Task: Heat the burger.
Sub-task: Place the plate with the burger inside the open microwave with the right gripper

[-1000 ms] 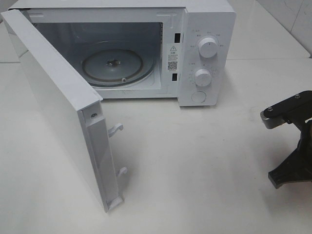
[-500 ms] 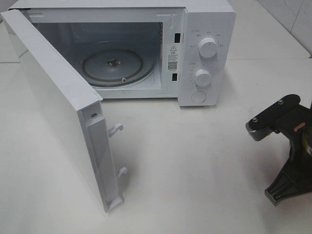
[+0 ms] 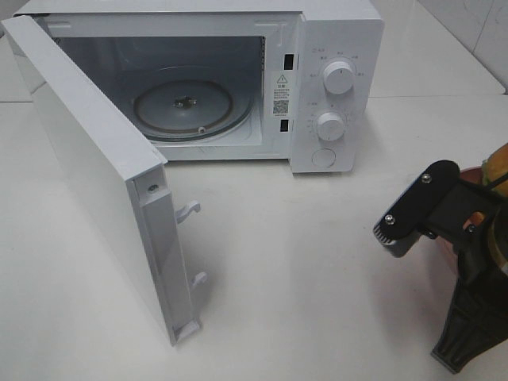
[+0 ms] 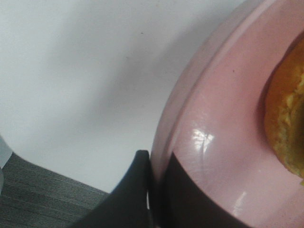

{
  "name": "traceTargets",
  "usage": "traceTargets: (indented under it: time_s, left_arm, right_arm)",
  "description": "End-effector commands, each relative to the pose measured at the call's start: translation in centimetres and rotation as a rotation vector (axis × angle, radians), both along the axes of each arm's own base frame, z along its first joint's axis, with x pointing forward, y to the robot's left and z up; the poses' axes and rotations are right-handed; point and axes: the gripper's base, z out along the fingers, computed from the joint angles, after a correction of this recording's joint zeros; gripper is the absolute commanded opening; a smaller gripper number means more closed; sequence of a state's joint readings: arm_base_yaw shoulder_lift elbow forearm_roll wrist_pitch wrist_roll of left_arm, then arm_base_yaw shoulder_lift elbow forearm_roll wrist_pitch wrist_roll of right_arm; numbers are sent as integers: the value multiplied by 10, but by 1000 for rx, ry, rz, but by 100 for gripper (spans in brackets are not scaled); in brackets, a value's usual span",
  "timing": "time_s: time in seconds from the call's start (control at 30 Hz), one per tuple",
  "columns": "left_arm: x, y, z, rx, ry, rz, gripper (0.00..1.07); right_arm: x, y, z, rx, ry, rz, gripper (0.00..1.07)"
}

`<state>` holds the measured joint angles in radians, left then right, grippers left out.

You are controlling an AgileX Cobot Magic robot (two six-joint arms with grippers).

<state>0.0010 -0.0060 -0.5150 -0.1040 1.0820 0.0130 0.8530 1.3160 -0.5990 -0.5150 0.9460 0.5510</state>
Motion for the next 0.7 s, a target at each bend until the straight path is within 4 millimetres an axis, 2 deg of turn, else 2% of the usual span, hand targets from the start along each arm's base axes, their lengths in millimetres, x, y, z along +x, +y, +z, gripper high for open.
traceTargets:
  time_s: [0.03, 0.4, 0.7]
  left_arm:
    - [-2, 0, 1, -6, -27, 2, 87]
    - [-2, 0, 1, -6, -27, 2, 87]
    - [-2, 0, 1, -6, -27, 2, 87]
  right_arm:
    - [-8, 3, 3, -76, 1, 123, 0]
    - [-23, 21, 3, -107, 34, 362, 0]
    - [-25, 25, 2, -126, 59, 502, 0]
